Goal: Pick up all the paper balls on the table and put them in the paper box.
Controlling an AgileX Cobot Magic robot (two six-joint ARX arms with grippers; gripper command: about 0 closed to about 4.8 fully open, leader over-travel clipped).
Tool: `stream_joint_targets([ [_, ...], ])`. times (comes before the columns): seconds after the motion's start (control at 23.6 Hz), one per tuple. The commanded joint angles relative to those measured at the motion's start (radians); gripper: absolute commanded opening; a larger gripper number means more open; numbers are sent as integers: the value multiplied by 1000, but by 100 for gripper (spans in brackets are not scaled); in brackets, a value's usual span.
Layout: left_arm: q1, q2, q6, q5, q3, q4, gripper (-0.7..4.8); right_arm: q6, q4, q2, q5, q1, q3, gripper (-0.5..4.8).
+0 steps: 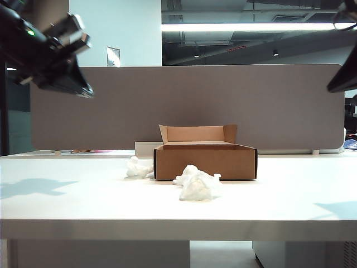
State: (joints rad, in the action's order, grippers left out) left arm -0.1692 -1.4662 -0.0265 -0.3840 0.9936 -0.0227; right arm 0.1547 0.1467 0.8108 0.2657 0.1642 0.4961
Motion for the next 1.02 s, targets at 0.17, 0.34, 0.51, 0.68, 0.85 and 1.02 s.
stream_joint_targets([
  [0.17,-35,-254,5,4,253,-177,156,-10,-67,80,3,61,21,-9],
  [0.34,-65,-401,19,5,403,-290,157,-10,-76,196,7,84,92,-9],
  [0.51,-87,-472,20,18,454,-304,190,-11,-72,345,14,105,204,-9],
  [0.68,-100,-503,31,32,462,-293,190,-32,-61,465,29,118,301,-9],
  [0.85,-110,-535,61,114,462,-271,190,-74,18,644,25,154,465,-8],
  [1.02,-110,-538,64,137,462,-275,193,-87,127,792,26,194,603,220],
])
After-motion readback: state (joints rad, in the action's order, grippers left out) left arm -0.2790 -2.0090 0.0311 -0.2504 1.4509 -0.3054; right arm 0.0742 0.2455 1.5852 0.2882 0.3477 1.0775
